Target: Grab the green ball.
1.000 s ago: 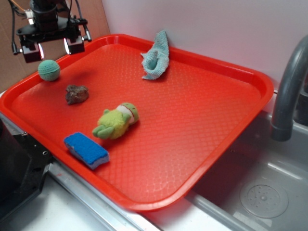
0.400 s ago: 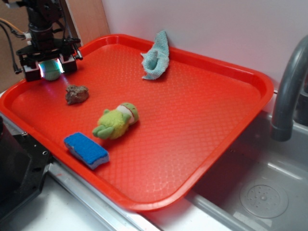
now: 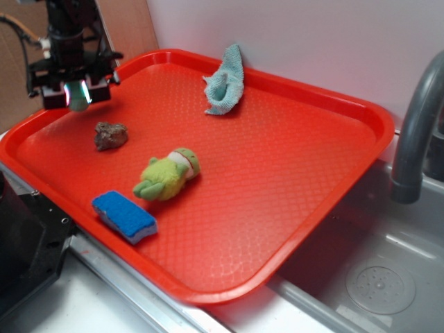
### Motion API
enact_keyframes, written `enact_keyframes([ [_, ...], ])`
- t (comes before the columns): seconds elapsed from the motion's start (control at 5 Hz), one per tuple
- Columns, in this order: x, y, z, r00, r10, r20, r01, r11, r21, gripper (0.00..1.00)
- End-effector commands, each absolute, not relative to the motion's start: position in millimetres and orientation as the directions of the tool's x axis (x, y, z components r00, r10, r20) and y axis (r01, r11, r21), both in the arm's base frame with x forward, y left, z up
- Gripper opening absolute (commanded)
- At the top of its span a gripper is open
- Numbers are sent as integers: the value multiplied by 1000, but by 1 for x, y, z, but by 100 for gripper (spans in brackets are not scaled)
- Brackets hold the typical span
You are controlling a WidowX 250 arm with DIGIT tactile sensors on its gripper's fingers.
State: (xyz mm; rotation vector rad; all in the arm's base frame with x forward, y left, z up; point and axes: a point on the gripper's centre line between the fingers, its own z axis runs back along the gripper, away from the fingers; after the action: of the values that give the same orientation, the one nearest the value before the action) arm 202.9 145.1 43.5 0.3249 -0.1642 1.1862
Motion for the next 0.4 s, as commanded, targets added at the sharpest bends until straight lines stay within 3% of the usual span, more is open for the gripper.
enact_keyframes([
  [0.0,216,64,129,700,616,362,-687,719,105,0],
  [0.2,221,33,129,827,462,321,-517,849,109,0],
])
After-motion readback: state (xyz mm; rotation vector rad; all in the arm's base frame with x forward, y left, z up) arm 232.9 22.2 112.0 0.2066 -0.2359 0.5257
